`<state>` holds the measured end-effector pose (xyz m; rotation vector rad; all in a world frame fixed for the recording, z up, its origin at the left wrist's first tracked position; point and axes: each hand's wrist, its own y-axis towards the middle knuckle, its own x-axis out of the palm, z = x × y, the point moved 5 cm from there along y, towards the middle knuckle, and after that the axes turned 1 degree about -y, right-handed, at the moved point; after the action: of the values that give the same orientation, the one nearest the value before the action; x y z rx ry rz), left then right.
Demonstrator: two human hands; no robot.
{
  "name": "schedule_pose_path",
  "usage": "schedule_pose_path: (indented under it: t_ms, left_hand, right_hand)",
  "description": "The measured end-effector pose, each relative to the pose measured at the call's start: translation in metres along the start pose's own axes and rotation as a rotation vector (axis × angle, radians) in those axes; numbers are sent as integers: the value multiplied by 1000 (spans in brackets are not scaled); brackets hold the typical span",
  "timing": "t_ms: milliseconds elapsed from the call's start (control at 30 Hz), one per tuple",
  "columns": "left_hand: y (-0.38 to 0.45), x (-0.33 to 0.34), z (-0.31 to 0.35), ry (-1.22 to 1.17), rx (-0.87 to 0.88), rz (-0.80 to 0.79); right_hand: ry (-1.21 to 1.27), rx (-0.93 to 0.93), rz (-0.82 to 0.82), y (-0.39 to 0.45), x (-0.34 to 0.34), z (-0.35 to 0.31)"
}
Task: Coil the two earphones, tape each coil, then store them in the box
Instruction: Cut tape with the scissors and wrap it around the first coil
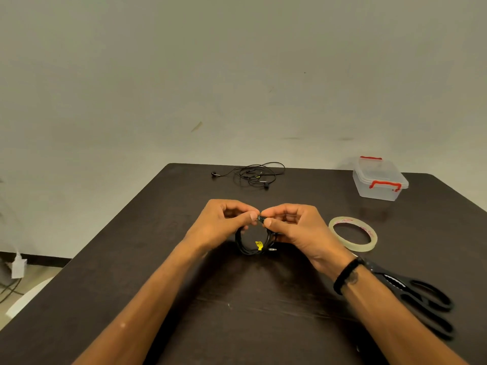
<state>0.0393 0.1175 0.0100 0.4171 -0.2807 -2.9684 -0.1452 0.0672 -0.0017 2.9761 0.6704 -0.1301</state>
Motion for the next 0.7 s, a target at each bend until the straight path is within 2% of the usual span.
schedule_pose_path:
  t_ms: [100,267,433,567,700]
  left_hand:
    - [-1,1,-4,-108,-94,55]
    - [-3,-5,-5,-109,-178,117]
    - [-5,-12,-11,-26,-317,-16]
    - [-6,-16,-12,-7,-316,-75]
    - [-4,-24,-10,81,-276,-44]
  right_hand:
    - [38,6,-15,1,3,2]
    - [72,60,-16,2,4,7]
    - [220,97,53,2,-1,10]
    - [271,125,140,0,-4,9]
    - [160,131,88,-1,3,11]
